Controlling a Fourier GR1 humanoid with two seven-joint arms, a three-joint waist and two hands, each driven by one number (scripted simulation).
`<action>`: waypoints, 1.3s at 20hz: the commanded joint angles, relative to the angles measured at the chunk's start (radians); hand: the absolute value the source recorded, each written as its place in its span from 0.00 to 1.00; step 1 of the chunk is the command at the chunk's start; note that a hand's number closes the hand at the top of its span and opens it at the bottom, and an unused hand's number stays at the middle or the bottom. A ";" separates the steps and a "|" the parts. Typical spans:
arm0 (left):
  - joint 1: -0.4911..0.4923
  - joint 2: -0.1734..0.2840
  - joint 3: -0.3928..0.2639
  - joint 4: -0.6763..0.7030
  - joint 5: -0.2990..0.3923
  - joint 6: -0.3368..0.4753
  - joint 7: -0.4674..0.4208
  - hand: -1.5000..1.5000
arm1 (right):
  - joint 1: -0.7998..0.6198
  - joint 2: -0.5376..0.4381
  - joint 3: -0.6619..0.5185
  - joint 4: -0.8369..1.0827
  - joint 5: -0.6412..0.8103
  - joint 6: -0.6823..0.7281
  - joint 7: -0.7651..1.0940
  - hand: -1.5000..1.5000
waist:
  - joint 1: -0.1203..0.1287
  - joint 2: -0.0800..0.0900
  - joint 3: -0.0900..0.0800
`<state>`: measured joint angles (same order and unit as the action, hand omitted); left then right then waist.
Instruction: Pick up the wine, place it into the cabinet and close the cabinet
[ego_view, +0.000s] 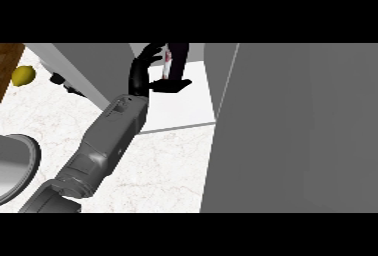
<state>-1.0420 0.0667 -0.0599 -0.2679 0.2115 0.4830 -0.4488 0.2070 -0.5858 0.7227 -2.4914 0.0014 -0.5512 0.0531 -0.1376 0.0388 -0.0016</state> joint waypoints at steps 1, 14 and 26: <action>-0.046 -0.014 0.009 0.060 -0.013 0.050 -0.015 0.00 | 0.033 -0.032 -0.007 -0.142 -0.050 0.018 0.041 0.00 | 0.003 -0.001 0.000; -0.128 -0.010 0.122 0.041 0.092 -0.232 -0.126 1.00 | 0.054 -0.026 -0.002 -0.103 -0.047 0.016 0.012 0.00 | 0.028 -0.003 -0.001; -0.162 -0.066 0.137 0.046 0.130 -0.369 -0.118 0.00 | 0.135 -0.080 -0.056 -0.213 -0.050 -0.007 0.037 0.00 | 0.081 -0.033 0.001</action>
<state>-1.2013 0.0130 0.0793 -0.2201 0.3316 0.1379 -0.5754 0.2756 -0.6298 0.6866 -2.5044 -0.0073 -0.5519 0.0142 -0.0752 0.0140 -0.0015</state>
